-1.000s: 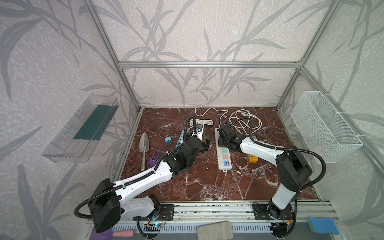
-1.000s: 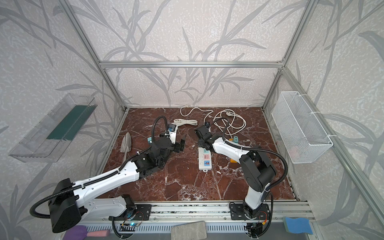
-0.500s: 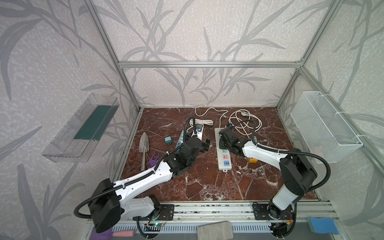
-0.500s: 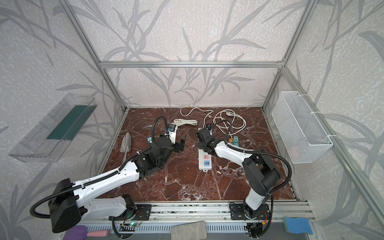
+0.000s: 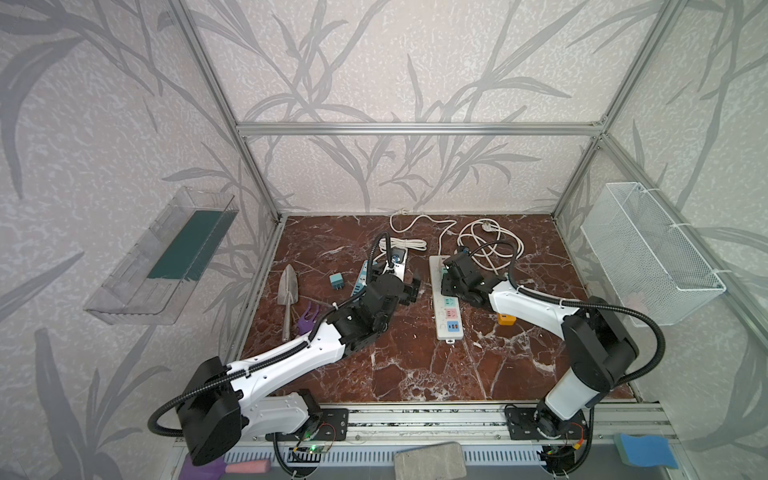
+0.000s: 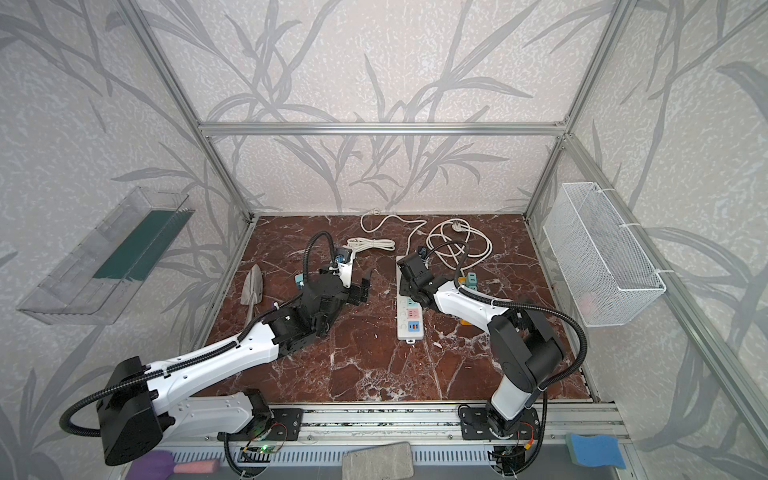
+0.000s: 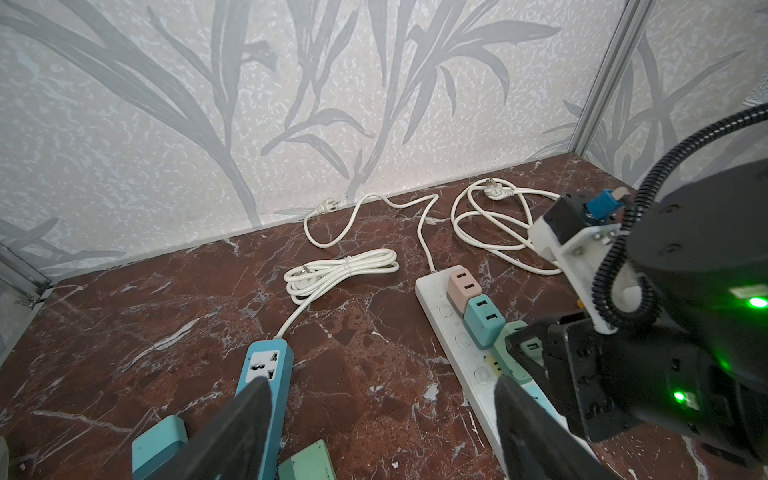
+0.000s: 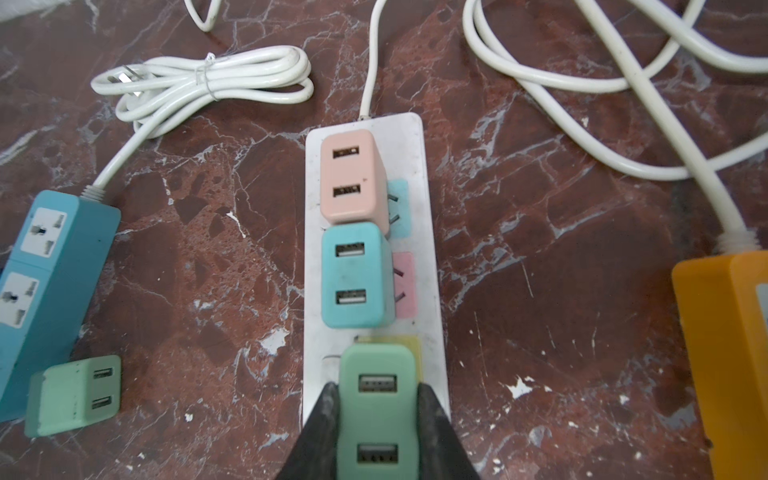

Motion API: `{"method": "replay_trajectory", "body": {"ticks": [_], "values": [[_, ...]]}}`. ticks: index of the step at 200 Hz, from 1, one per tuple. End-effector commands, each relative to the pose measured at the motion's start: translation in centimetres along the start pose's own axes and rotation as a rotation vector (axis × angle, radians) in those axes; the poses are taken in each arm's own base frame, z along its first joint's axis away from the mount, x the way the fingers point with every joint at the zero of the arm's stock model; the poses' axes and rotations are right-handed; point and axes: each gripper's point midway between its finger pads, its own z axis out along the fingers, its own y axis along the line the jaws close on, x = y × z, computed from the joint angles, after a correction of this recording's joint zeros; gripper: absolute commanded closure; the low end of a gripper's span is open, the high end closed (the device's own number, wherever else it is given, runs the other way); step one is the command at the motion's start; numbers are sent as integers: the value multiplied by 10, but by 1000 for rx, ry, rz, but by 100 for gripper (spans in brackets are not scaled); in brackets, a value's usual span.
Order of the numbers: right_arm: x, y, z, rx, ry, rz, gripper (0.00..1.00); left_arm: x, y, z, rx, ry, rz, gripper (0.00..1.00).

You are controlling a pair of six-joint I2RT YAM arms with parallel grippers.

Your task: Insert the plug

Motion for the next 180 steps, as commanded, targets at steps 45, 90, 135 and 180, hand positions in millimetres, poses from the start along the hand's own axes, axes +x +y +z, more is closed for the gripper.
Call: {"method": "replay_trajectory", "body": {"ticks": [45, 90, 135, 180], "values": [[-21, -5, -17, 8, -63, -42, 100, -10, 0, -2, 4, -12, -29, 16], [-15, -5, -15, -6, -42, -31, 100, -9, -1, -1, 4, -9, -30, 16], [6, -4, -2, -30, 8, -12, 100, -10, 0, -2, 5, -12, -32, 16], [5, -12, 2, 13, -18, -56, 100, -8, -1, 0, 6, -8, -33, 16]]}}
